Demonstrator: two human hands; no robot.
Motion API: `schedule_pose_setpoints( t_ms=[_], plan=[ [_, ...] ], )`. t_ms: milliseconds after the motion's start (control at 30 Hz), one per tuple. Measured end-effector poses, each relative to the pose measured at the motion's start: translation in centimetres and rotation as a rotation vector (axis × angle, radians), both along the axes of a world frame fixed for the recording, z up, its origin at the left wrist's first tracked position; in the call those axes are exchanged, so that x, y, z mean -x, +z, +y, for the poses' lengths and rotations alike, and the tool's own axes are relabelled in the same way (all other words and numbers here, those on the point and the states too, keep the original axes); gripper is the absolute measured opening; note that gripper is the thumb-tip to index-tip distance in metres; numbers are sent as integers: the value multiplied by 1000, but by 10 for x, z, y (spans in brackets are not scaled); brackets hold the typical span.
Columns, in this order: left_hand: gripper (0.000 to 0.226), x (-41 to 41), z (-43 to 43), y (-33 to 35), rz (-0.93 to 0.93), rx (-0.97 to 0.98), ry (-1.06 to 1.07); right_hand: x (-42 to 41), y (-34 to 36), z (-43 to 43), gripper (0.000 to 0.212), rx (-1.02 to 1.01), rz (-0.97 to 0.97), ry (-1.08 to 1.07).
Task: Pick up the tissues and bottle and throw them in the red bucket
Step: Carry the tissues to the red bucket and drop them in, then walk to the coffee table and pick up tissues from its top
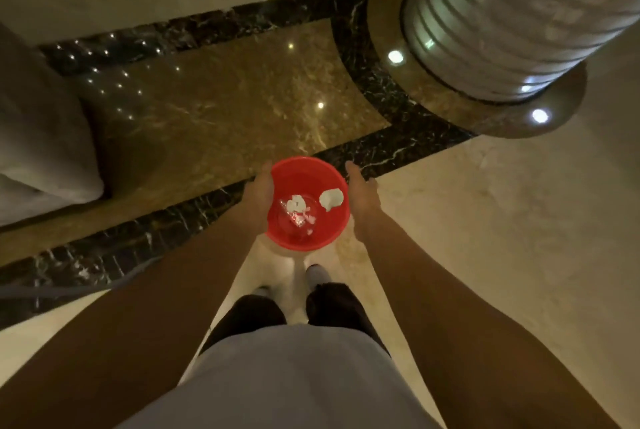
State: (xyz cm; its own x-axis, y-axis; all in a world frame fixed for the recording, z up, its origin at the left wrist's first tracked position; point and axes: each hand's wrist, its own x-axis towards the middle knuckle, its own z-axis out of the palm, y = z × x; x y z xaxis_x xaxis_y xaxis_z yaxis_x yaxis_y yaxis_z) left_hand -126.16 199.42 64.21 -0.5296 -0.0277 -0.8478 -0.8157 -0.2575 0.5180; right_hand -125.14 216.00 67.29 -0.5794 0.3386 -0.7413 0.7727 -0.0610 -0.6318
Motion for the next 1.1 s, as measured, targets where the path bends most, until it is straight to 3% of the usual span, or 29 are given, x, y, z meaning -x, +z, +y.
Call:
schedule_pose_setpoints(
  t_ms=[100, 200, 333, 433, 533, 600, 633, 700, 767, 833, 933, 1100],
  plan=[
    [75, 5, -10, 8, 0, 78, 89, 19, -6, 3, 81, -67, 5, 143],
    [67, -5, -21, 23, -9, 185, 159, 35, -12, -3, 67, -121, -21, 299],
    [92, -29, -57, 33, -44, 185, 381, 45, -5, -39, 40, -135, 39, 477],
    [86, -60, -104, 40, 2, 196, 516, 43, 3, -96, 33, -210, 56, 723],
    [73, -99, -153, 47, 17, 267, 617, 32, 10, -171, 34, -83, 2, 791],
    [66, -140, -186, 51, 19, 384, 614, 9, 19, -224, 33, -99, -5, 938],
    [62, -161, -203, 52, 16, 541, 547, -4, 23, -249, 31, -118, 24, 1034],
    [48, -208, -237, 54, -33, 968, 304, -33, 31, -295, 26, -273, 206, 1322],
    [32, -267, -279, 55, -137, 1239, 106, -73, 38, -348, 30, -499, 479, 1662],
    [29, -314, -315, 56, -236, 1301, 33, -110, 50, -390, 34, -637, 665, 1838],
    [26, -396, -382, 60, -391, 1303, 99, -176, 58, -476, 33, -720, 862, 2024],
    [19, -489, -455, 63, -578, 1255, 195, -253, 59, -572, 28, -587, 777, 2206]
  ],
)
